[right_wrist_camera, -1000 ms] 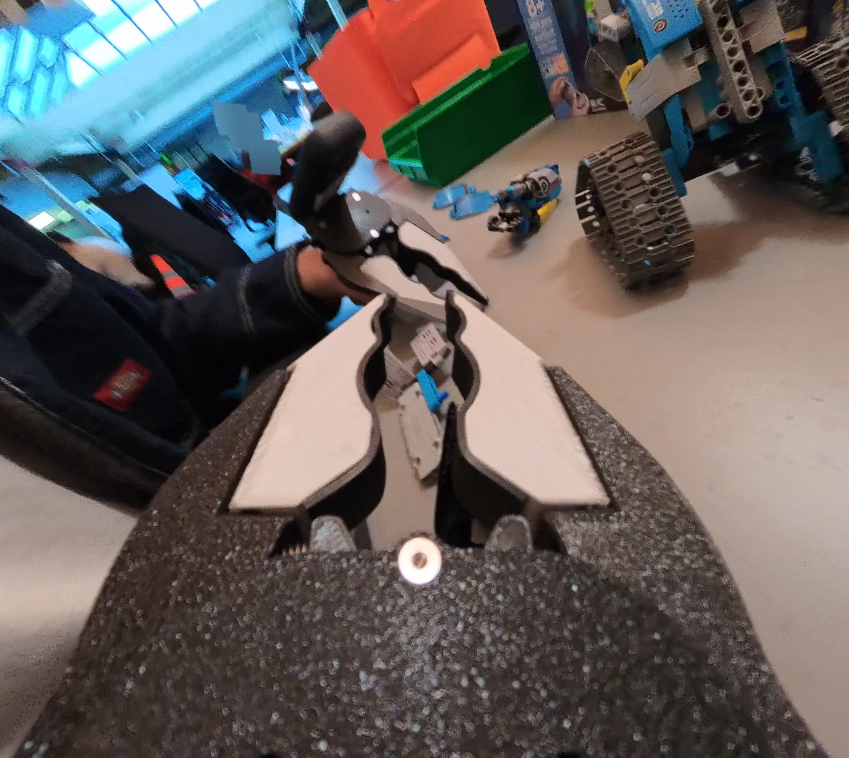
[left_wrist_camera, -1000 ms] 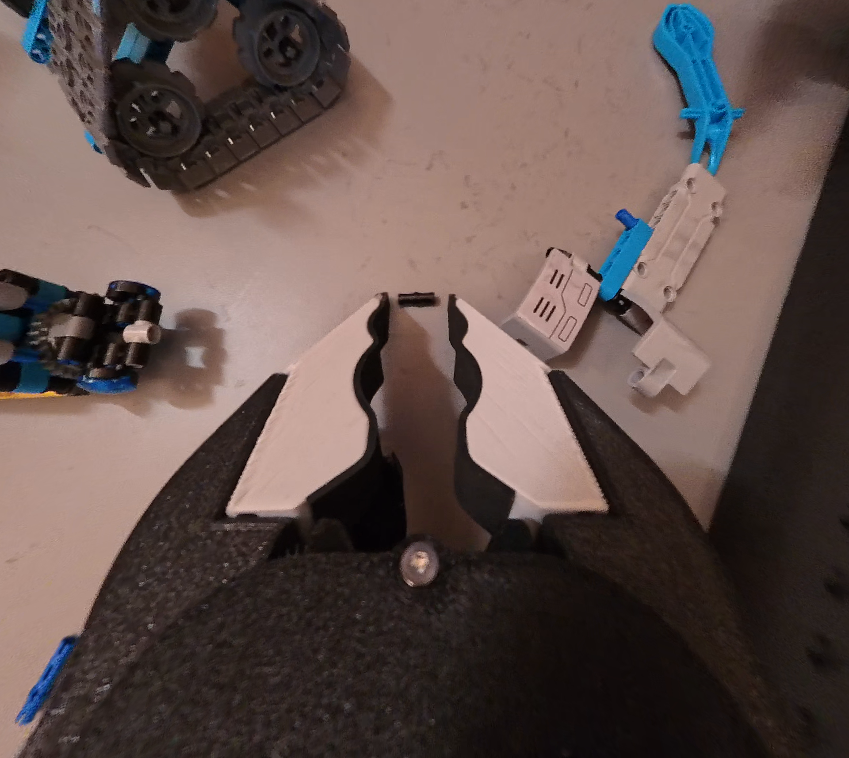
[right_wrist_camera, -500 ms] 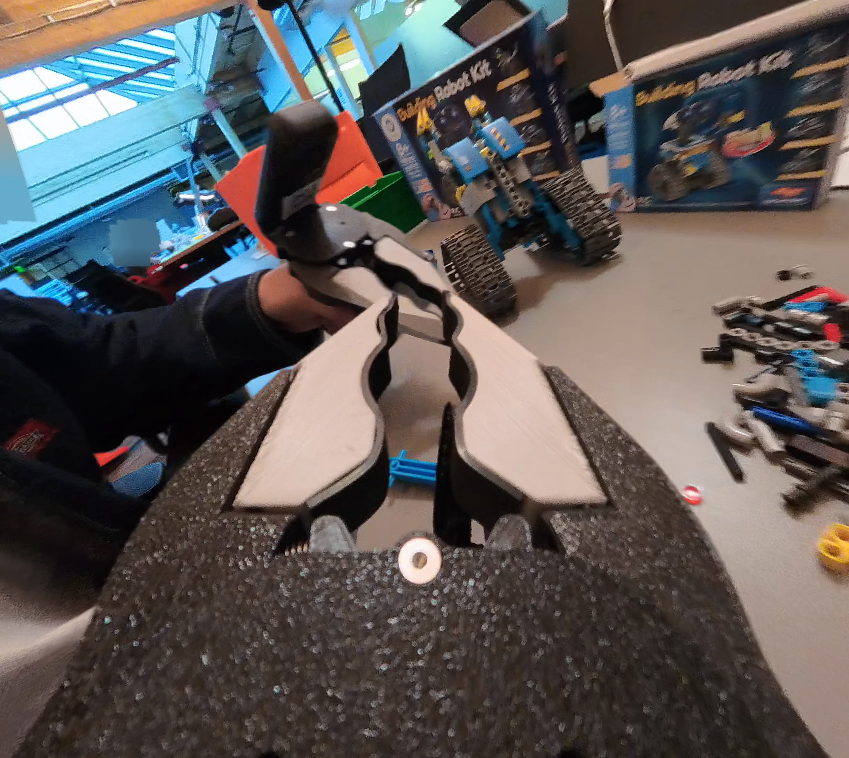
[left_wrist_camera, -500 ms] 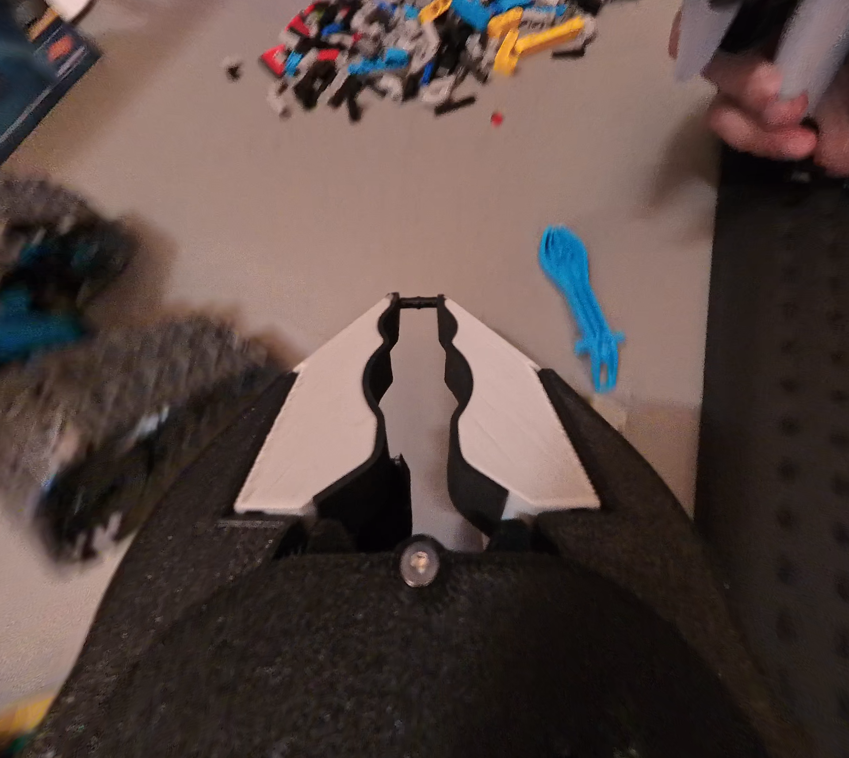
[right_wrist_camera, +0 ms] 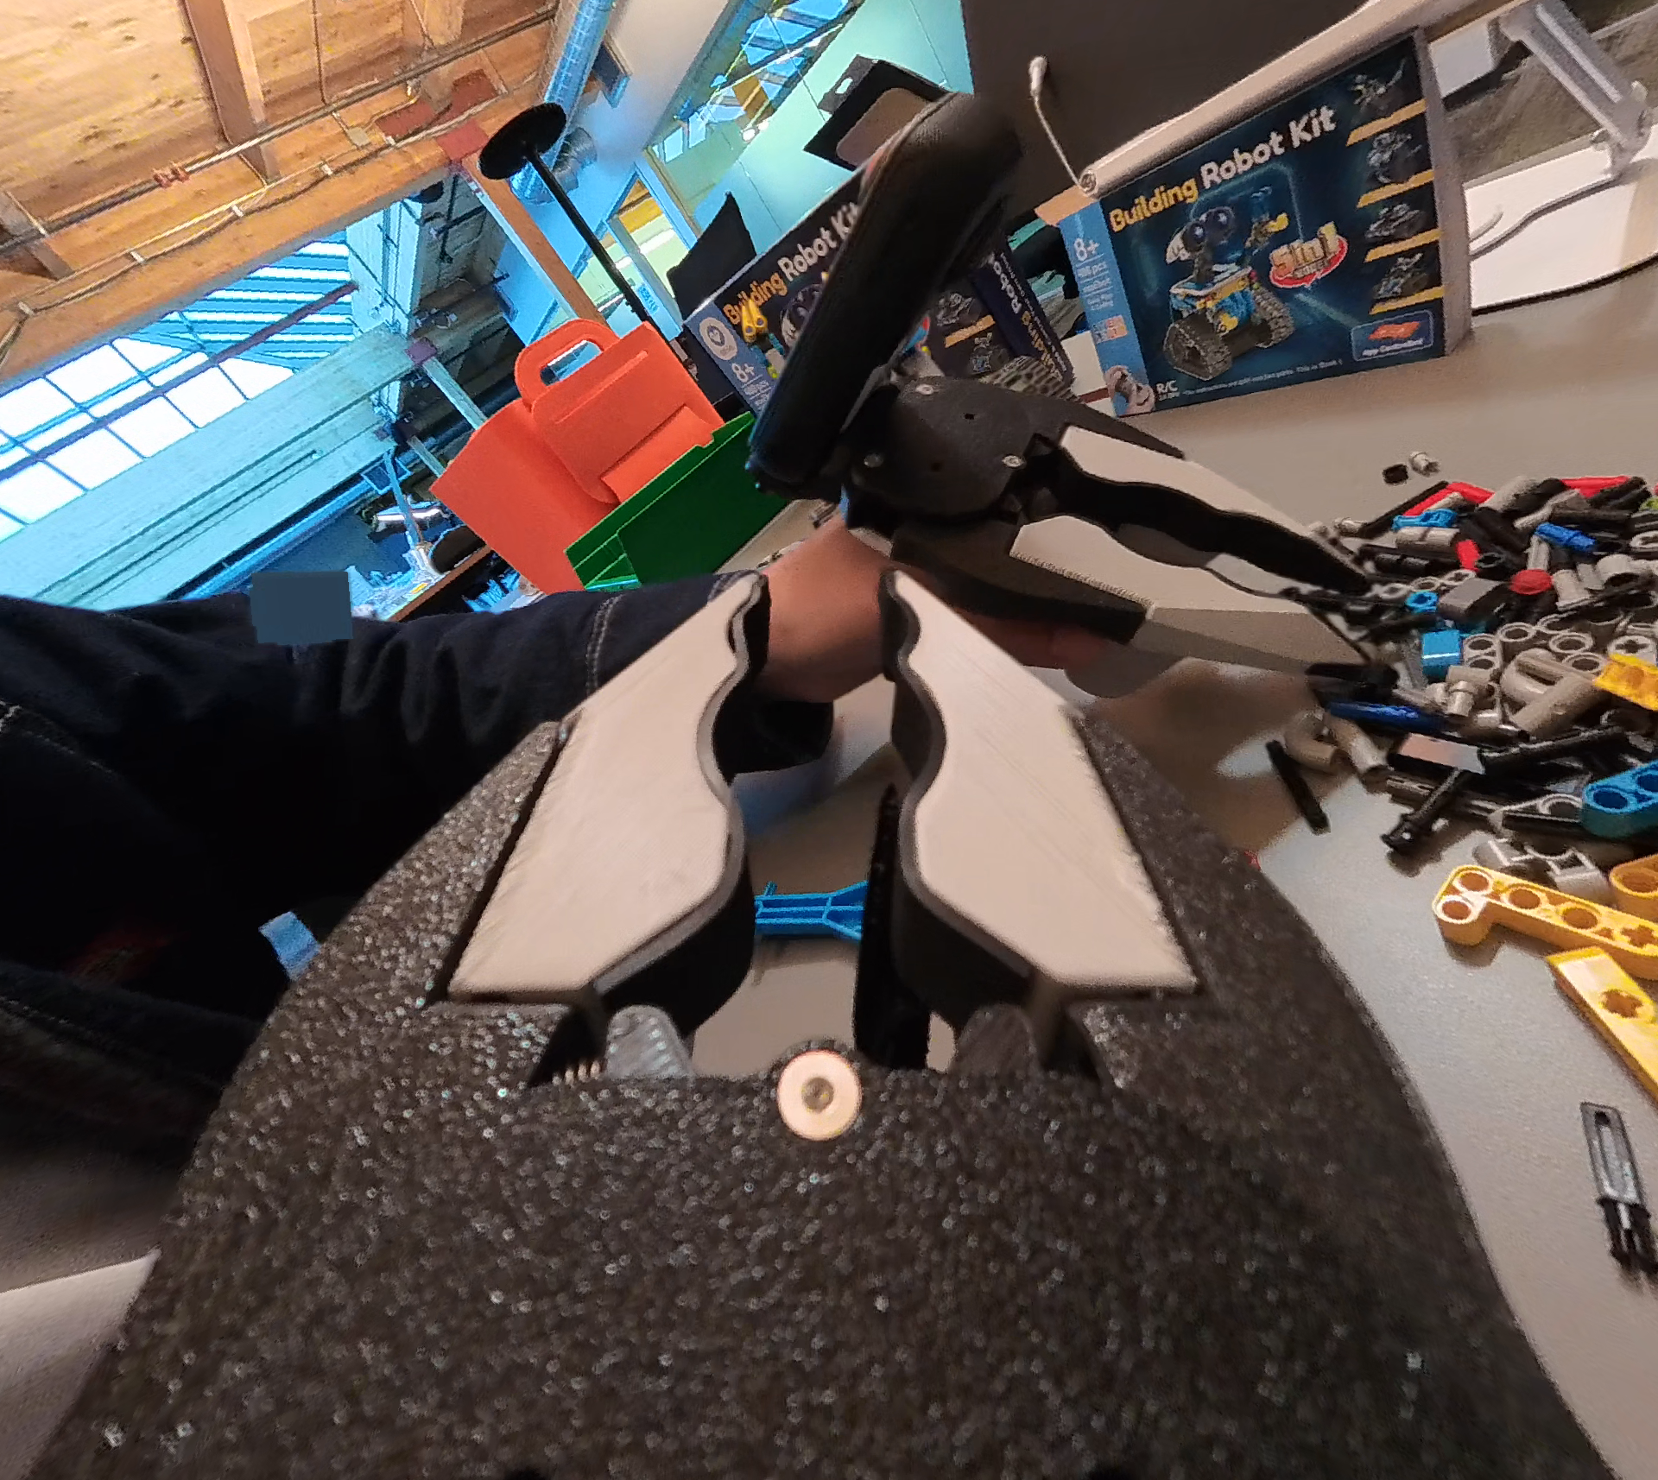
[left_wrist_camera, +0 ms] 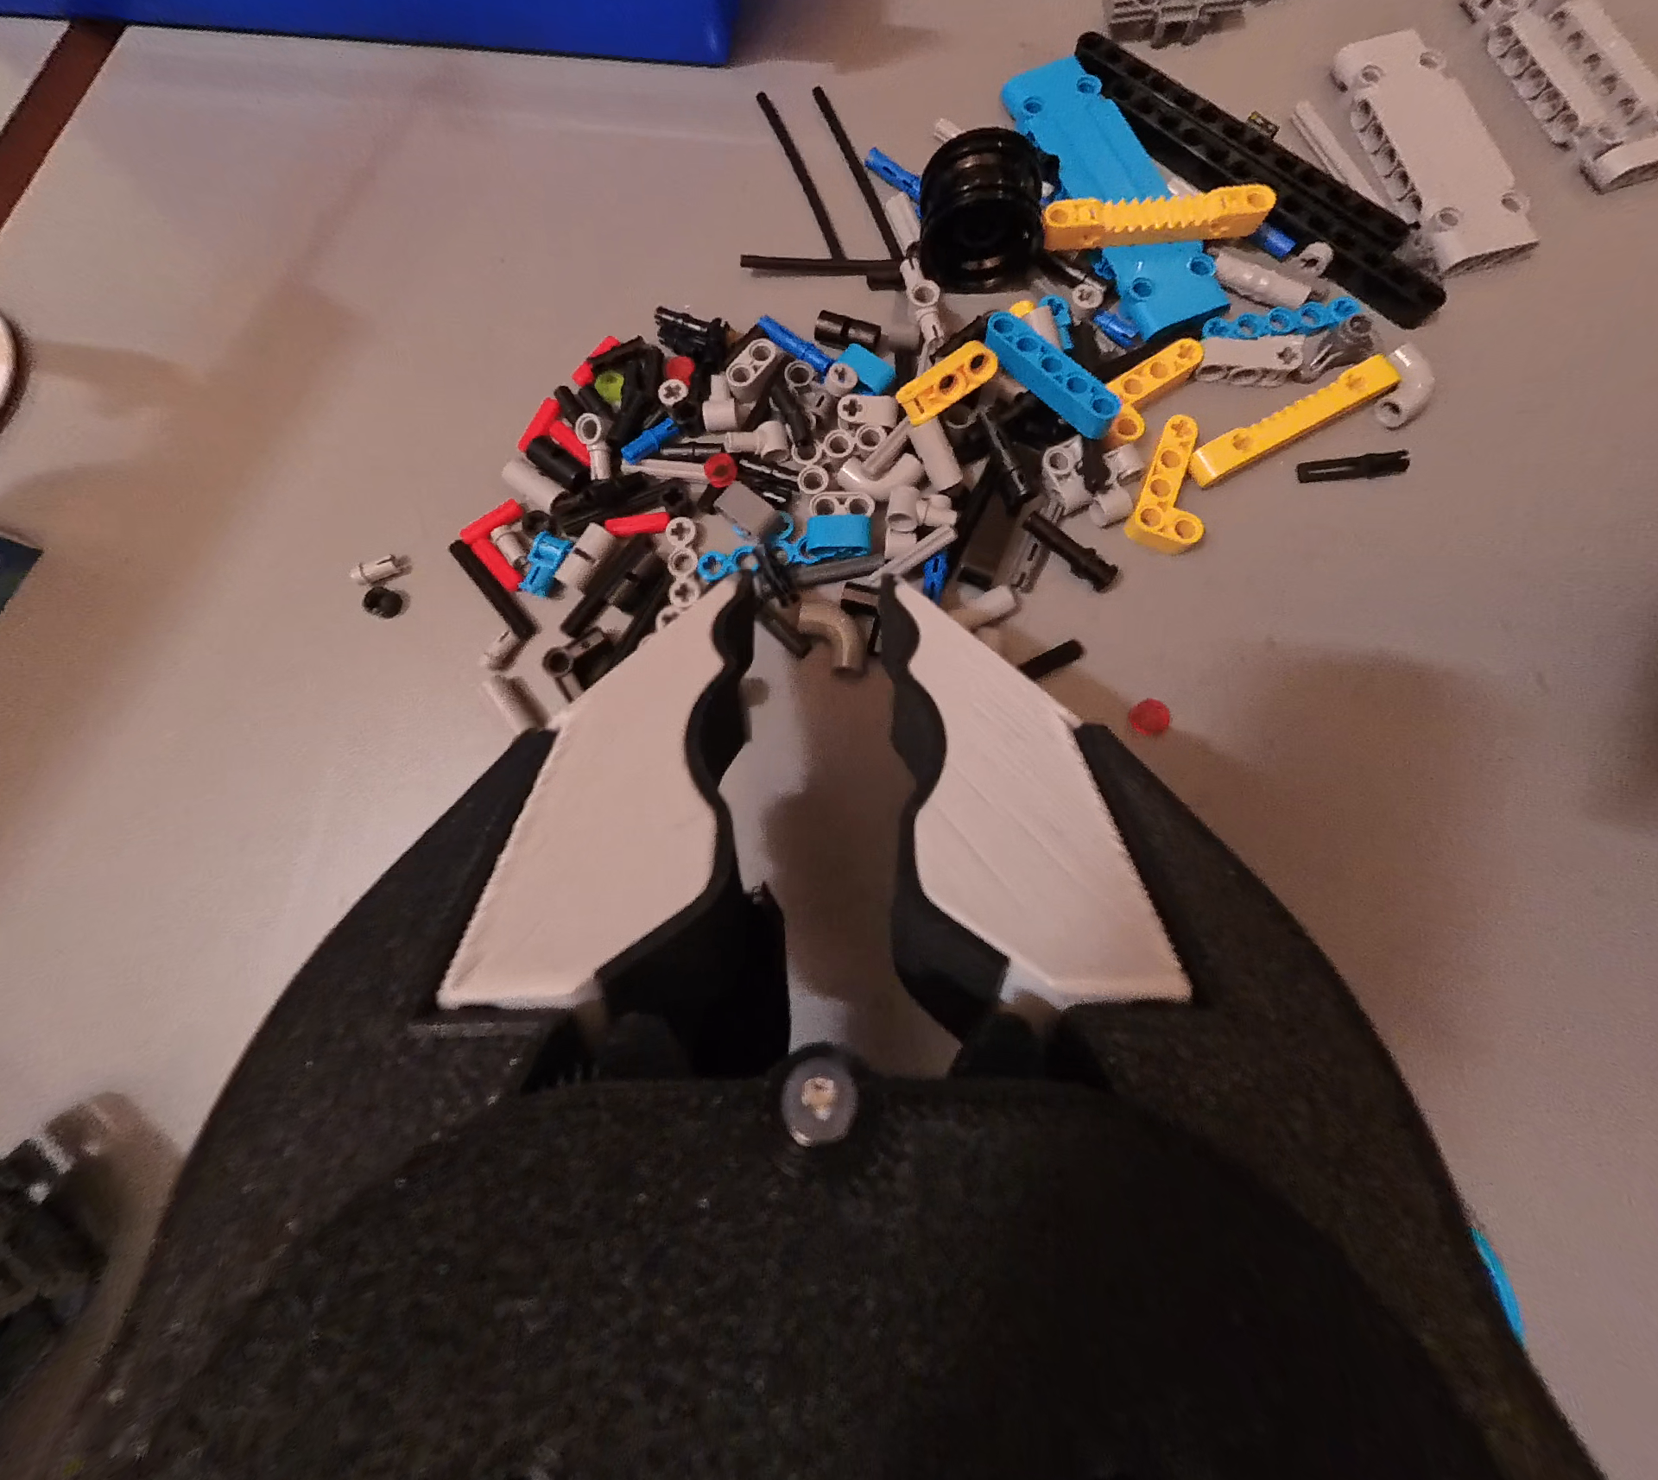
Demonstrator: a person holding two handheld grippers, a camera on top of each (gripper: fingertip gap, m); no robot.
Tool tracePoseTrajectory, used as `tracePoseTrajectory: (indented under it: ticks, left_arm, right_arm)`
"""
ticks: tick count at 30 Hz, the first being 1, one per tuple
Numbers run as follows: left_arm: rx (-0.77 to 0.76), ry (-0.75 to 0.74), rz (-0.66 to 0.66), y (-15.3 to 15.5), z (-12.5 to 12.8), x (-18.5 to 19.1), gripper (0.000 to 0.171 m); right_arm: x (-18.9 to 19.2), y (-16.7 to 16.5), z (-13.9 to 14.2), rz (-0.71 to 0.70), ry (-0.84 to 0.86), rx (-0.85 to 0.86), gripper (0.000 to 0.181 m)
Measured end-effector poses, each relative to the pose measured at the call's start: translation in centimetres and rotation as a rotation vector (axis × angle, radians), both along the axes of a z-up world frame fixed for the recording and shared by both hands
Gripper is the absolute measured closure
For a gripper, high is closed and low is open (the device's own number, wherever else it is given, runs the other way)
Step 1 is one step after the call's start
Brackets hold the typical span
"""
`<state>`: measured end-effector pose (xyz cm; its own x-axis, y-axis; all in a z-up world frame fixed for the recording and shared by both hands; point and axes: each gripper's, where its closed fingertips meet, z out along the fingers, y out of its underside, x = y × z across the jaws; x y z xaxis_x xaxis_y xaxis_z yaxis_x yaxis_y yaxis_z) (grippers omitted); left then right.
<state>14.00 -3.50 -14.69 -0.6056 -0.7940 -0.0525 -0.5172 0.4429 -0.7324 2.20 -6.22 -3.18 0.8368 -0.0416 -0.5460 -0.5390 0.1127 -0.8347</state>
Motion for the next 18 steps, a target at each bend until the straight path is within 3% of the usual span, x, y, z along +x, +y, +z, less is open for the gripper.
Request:
tracePoseTrajectory:
  ticks: [5, 11, 16, 18]
  left_arm:
    - [-0.006, -0.023, 0.037, 1.0, 1.2, -0.8, 0.14]
    - [-0.006, -0.086, 0.042, 1.8, 3.7, -3.1, 0.136]
    - [-0.056, -0.207, 0.012, 3.4, 8.3, -7.1, 0.135]
    - [-0.093, -0.24, 0.019, 4.8, 10.0, -9.3, 0.135]
  right_arm:
    - [0.0, 0.0, 0.6, -0.064, -0.13, -0.022, 0.16]
    - [0.1, 0.1, 2.1, -0.22, -0.492, -0.035, 0.15]
    - [3.3, -1.4, 0.9, -0.451, -0.684, -0.264, 0.145]
    - [3.3, -1.6, 0.1, -0.387, -0.663, -0.34, 0.133]
